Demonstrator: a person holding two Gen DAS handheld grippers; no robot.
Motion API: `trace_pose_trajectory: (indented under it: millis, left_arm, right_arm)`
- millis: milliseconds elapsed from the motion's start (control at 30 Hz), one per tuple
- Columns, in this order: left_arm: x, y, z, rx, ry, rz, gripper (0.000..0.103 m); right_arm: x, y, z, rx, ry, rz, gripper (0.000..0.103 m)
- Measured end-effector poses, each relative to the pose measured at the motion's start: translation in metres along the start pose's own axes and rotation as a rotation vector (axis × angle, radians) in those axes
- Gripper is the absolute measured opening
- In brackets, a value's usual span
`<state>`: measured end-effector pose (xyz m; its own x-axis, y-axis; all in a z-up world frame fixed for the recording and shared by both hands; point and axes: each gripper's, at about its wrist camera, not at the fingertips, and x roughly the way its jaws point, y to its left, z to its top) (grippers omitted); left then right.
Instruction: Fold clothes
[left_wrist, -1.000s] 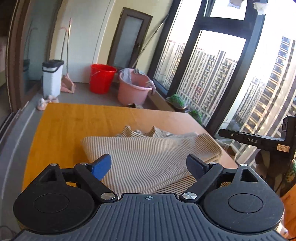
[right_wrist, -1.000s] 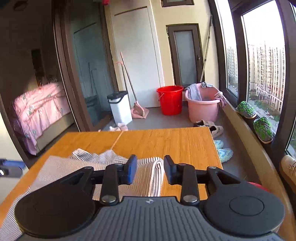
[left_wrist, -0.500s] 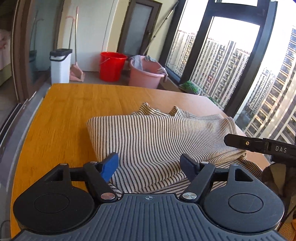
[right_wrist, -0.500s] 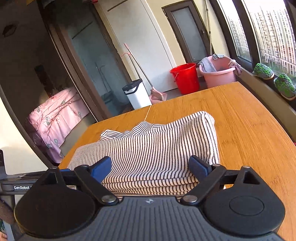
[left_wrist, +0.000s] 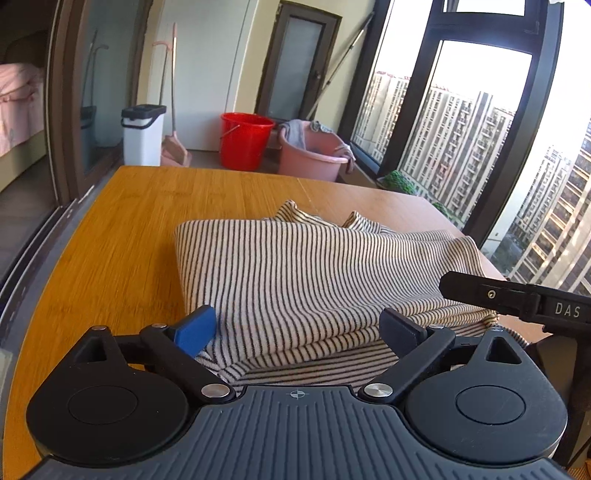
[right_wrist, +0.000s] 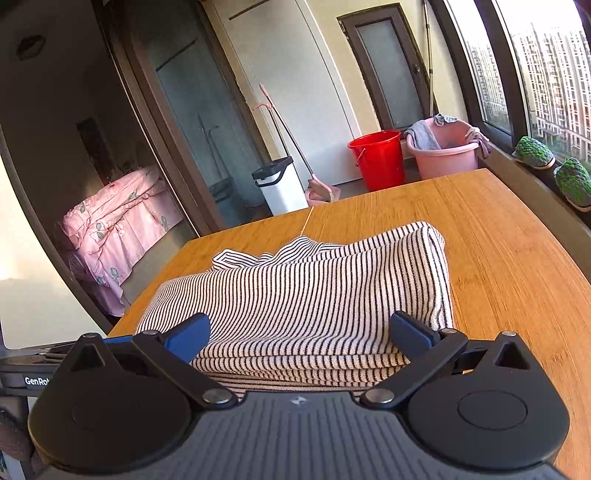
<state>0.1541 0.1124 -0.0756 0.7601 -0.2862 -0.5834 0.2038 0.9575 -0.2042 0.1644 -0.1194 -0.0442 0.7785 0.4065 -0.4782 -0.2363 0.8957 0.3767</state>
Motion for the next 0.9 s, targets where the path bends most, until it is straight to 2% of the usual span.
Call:
trace_pose_trajectory:
  millis: [133,400,633,800,900]
  left_arm:
    - [0.002,-0.005,-0.004,0.022,-0.003,0.020,0.103]
    - [-0.003,-0.003,-0.007,-0.024,-0.017,0.031,0.103]
    - [-0.005,0.009,-0.007,-0.104,-0.001,0.039,0.103]
    - [-0.009,0.009,-0.010,-0.106,-0.002,0.038,0.103]
    - [-0.011,0.009,-0.010,-0.109,-0.005,0.036,0.103]
  right_arm:
    - [0.000,0.001,0.000,-0.004,0.001,-0.003,0.103]
    - [0.003,0.006,0.001,-0.014,0.004,-0.014,0.103]
    - [0.003,0.005,0.001,-0.010,-0.009,-0.023,0.103]
    - [-0.003,-0.008,-0.003,0.061,-0.065,0.023,0.103]
    - [-0.003,-0.009,-0.003,0.061,-0.063,0.027,0.103]
